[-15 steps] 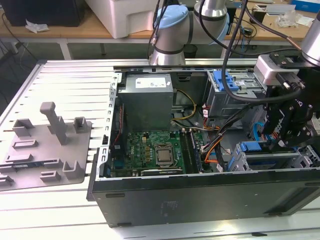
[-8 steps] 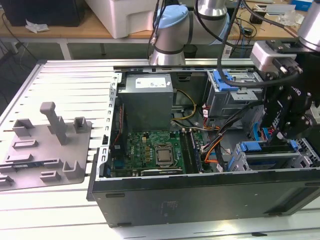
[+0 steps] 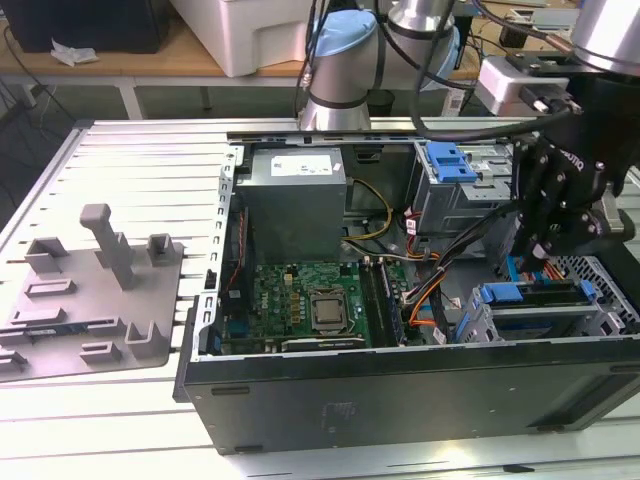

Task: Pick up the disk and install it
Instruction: 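Insert the second disk wire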

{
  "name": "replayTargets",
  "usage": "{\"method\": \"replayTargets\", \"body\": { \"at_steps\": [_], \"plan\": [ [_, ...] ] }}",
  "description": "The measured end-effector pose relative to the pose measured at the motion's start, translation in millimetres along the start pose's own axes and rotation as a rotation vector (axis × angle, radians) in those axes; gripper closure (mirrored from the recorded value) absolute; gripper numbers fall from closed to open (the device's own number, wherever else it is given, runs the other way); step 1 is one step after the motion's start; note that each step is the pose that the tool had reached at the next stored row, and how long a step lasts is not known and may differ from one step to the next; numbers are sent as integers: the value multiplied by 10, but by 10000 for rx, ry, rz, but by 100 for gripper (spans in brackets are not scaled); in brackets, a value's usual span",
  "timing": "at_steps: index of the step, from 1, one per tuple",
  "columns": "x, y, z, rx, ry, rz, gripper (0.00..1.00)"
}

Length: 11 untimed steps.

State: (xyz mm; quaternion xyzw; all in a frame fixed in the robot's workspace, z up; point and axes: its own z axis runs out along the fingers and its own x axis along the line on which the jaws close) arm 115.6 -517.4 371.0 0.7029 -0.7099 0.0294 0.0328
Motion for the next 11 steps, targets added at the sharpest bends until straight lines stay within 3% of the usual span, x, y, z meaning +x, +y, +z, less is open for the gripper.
{"method": "replayTargets", "body": {
  "at_steps": [1,4,5,6,8,11],
  "plan": [
    [-2,33,-6,2,86,0,73],
    [-18,120,-13,9,250,0,89],
    [-26,145,-14,12,287,1,89],
    [-34,193,-15,20,383,3,89],
    [-39,225,-16,40,463,5,89],
    [-41,228,-16,41,472,5,89]
  ]
}}
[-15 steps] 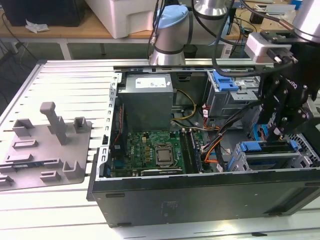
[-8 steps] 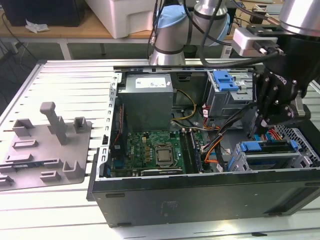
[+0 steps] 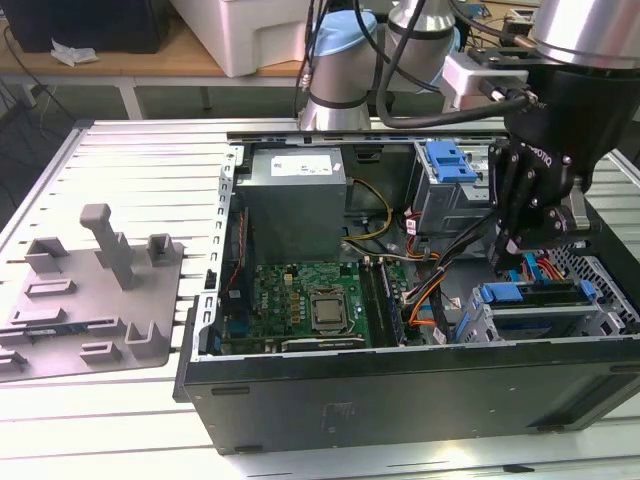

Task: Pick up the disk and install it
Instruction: 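Insert the second disk wire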

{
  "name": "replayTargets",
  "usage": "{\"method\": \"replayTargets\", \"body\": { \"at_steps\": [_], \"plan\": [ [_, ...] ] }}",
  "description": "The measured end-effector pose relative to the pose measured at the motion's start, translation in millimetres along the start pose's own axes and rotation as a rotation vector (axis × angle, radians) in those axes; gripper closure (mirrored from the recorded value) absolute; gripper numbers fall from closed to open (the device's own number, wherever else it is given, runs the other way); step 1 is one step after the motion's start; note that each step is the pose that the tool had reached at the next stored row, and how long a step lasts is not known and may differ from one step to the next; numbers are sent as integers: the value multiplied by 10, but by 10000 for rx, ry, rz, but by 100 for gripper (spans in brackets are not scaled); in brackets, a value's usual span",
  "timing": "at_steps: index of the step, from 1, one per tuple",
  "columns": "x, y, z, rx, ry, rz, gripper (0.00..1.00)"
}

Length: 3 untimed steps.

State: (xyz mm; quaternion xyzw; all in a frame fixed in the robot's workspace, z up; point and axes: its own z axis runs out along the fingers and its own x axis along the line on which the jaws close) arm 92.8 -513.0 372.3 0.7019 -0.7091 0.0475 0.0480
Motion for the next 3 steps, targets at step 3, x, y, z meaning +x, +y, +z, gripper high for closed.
{"method": "replayTargets", "body": {
  "at_steps": [3],
  "plan": [
    [-1,0,0,0,0,0,89]
  ]
}}
